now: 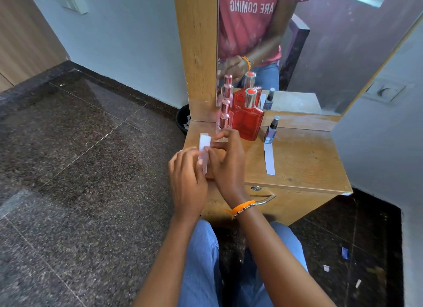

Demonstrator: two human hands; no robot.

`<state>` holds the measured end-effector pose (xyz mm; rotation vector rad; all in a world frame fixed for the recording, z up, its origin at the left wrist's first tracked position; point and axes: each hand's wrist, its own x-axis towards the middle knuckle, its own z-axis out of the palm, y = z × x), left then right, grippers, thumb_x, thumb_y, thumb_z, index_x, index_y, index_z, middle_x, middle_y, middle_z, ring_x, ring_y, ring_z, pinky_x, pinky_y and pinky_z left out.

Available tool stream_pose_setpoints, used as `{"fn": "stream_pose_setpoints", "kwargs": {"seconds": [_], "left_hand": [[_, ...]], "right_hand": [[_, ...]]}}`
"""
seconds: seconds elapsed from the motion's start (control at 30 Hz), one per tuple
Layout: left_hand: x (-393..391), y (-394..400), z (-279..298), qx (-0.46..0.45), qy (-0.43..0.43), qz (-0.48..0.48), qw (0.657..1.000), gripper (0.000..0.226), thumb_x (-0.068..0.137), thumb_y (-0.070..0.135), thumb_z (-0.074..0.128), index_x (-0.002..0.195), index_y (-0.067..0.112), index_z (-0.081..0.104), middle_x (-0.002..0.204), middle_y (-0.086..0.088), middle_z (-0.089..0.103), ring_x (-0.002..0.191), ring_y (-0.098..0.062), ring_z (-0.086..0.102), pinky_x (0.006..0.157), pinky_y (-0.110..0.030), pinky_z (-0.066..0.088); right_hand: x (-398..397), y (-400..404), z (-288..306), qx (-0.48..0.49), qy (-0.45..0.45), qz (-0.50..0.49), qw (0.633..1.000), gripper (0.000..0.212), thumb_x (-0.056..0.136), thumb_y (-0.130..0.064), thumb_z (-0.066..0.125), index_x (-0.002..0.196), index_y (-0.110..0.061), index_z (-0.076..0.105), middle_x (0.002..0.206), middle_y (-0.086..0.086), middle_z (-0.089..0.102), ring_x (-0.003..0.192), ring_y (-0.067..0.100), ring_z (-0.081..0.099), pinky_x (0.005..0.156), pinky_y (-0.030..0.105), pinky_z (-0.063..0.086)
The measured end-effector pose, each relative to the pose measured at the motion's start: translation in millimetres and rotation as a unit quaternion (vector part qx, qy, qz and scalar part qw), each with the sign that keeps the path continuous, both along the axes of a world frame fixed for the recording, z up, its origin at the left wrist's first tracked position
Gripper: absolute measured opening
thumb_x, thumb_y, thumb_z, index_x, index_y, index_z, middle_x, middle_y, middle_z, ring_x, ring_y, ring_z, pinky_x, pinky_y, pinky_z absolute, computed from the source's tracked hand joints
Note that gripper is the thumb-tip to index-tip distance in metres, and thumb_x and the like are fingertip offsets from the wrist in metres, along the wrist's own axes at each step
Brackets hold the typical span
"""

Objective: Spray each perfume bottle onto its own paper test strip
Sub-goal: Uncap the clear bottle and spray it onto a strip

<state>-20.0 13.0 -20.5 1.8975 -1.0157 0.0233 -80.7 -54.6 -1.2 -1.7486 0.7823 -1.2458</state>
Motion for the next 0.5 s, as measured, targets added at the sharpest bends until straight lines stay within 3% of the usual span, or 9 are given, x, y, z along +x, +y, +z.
{"fn": "stream_pose_setpoints", "kwargs": {"seconds": [0.07, 0.13, 0.23, 0.27, 0.4, 0.5], "left_hand": [[-5.6, -3.5, 8.9, -0.043, 0.043, 0.005, 0.998, 0.013, 0.09, 0.02, 0.051, 0.103, 0.022, 0.052, 0.107, 0.009, 0.057, 0.104, -0.015, 0.047, 0.081, -0.018, 0.031], [-9.9, -9.8, 16.2, -0.056, 0.111, -0.032, 0.992, 0.018, 0.088, 0.019, 0.057, 0.102, 0.026, 0.049, 0.102, 0.011, 0.057, 0.097, -0.008, 0.052, 0.077, -0.017, 0.037], [-12.5, -18.3, 21.8, -0.046, 0.188, -0.067, 0.979, 0.022, 0.085, 0.01, 0.063, 0.094, 0.026, 0.051, 0.085, 0.01, 0.062, 0.077, -0.001, 0.059, 0.067, -0.011, 0.044], [-11.9, -20.1, 21.7, -0.038, 0.198, -0.059, 0.978, 0.023, 0.084, 0.008, 0.064, 0.09, 0.027, 0.051, 0.082, 0.012, 0.061, 0.073, 0.002, 0.059, 0.064, -0.011, 0.043], [-10.1, -23.7, 17.2, -0.026, 0.249, -0.026, 0.968, 0.026, 0.079, 0.002, 0.066, 0.087, 0.023, 0.051, 0.086, 0.004, 0.062, 0.08, -0.013, 0.06, 0.07, -0.027, 0.046], [-8.1, -23.6, 14.6, -0.013, 0.249, -0.018, 0.968, 0.025, 0.078, 0.0, 0.066, 0.086, 0.019, 0.052, 0.085, 0.005, 0.06, 0.08, -0.014, 0.059, 0.067, -0.024, 0.043]], "right_hand": [[-10.1, -1.3, 4.2, 0.012, -0.032, -0.018, 0.999, 0.045, 0.082, 0.005, 0.064, 0.095, -0.032, 0.042, 0.096, -0.022, 0.05, 0.084, 0.02, 0.063, 0.073, 0.028, 0.053], [-18.7, -5.0, 5.2, 0.031, -0.057, -0.031, 0.997, 0.04, 0.08, 0.007, 0.066, 0.095, -0.023, 0.044, 0.094, -0.024, 0.051, 0.08, 0.018, 0.064, 0.07, 0.02, 0.052], [-26.3, -14.9, 5.7, 0.077, -0.063, -0.037, 0.994, 0.037, 0.079, 0.008, 0.068, 0.093, -0.016, 0.045, 0.094, 0.004, 0.058, 0.081, 0.022, 0.067, 0.07, 0.013, 0.05], [-27.0, -18.4, 5.6, 0.081, -0.051, -0.041, 0.995, 0.035, 0.079, 0.007, 0.069, 0.093, -0.016, 0.046, 0.091, 0.006, 0.058, 0.081, 0.02, 0.066, 0.07, 0.012, 0.049], [-20.6, -35.2, 4.1, 0.069, 0.016, -0.061, 0.996, 0.03, 0.078, -0.003, 0.073, 0.099, -0.012, 0.054, 0.092, 0.005, 0.061, 0.083, 0.015, 0.059, 0.07, 0.009, 0.045], [-9.2, -47.2, -0.8, 0.035, 0.1, -0.068, 0.992, 0.035, 0.076, -0.01, 0.077, 0.107, -0.008, 0.059, 0.102, 0.007, 0.064, 0.089, 0.016, 0.058, 0.074, 0.021, 0.046]]}}
